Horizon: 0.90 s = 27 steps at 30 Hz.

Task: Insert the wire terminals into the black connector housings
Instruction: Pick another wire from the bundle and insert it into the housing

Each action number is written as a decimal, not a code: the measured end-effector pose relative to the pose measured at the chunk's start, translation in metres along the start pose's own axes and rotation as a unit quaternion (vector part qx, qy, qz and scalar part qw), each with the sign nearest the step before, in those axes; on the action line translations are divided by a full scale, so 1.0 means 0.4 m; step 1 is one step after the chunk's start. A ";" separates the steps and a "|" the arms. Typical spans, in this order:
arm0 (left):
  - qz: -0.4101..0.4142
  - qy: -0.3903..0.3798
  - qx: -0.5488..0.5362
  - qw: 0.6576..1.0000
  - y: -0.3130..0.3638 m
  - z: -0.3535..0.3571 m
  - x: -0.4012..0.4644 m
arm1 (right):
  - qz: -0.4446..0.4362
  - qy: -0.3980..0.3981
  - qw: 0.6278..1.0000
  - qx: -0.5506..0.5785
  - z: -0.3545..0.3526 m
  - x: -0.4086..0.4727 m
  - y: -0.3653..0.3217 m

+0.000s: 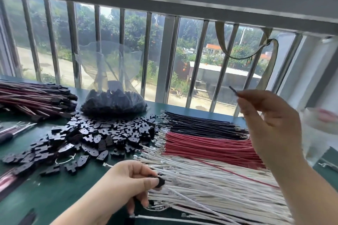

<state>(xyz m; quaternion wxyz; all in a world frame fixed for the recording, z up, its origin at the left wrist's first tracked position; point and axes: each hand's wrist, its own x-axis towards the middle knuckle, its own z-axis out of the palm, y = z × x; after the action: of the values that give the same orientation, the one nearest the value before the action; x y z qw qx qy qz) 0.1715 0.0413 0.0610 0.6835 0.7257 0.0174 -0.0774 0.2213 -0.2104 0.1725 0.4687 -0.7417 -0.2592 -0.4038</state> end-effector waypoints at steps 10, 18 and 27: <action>-0.002 0.014 0.010 1.000 0.009 -0.002 -0.003 | 0.034 -0.513 0.783 -0.350 0.256 -0.054 0.166; 0.008 -0.023 0.017 1.000 -0.004 -0.006 0.014 | 0.231 -0.607 0.729 -0.216 0.142 0.009 0.245; 0.020 -0.022 0.034 0.999 -0.002 -0.004 0.010 | 0.108 -0.579 0.710 -0.385 0.173 0.005 0.250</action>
<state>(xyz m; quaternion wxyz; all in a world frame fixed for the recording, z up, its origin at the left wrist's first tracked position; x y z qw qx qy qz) 0.1754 0.0428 0.0596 0.6602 0.7467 -0.0144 -0.0799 0.3231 -0.1905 0.1095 -0.0591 -0.9691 -0.2205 0.0934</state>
